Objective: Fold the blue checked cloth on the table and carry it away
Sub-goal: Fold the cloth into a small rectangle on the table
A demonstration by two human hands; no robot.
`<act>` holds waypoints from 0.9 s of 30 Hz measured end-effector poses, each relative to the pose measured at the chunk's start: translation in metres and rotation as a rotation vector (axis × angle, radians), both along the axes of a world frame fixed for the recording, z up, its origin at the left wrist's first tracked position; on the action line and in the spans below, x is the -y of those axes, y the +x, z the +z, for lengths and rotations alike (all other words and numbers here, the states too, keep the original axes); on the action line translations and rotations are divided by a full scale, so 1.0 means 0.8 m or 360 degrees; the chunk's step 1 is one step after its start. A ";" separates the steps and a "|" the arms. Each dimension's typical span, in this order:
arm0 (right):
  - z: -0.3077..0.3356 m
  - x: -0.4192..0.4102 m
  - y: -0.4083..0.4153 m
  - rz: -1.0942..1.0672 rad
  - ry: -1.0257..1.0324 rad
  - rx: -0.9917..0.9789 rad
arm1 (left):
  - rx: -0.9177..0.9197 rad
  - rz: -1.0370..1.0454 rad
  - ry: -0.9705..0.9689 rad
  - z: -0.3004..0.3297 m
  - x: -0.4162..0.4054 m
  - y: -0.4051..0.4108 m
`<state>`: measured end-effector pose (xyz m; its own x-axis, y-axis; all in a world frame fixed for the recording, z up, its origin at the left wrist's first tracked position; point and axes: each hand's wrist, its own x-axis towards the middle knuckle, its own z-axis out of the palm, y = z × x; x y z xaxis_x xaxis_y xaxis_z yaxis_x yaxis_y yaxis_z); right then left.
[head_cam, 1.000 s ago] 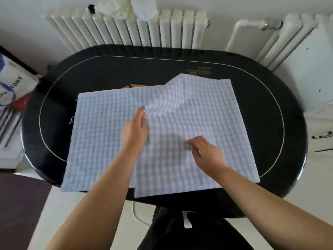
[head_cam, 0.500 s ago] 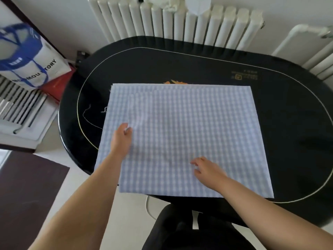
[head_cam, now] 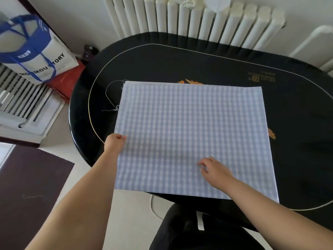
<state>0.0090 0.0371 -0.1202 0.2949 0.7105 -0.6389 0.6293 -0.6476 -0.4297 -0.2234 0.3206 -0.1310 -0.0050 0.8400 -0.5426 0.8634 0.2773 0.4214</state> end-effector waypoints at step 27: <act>0.002 -0.009 0.004 0.0095 -0.0047 0.0032 | -0.0269 -0.0151 0.0035 -0.007 -0.039 -0.005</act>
<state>0.0122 0.0444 -0.1184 0.2655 0.7082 -0.6542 0.6757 -0.6207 -0.3977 -0.2274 0.3517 -0.1365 -0.0145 0.8525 -0.5224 0.9442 0.1835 0.2733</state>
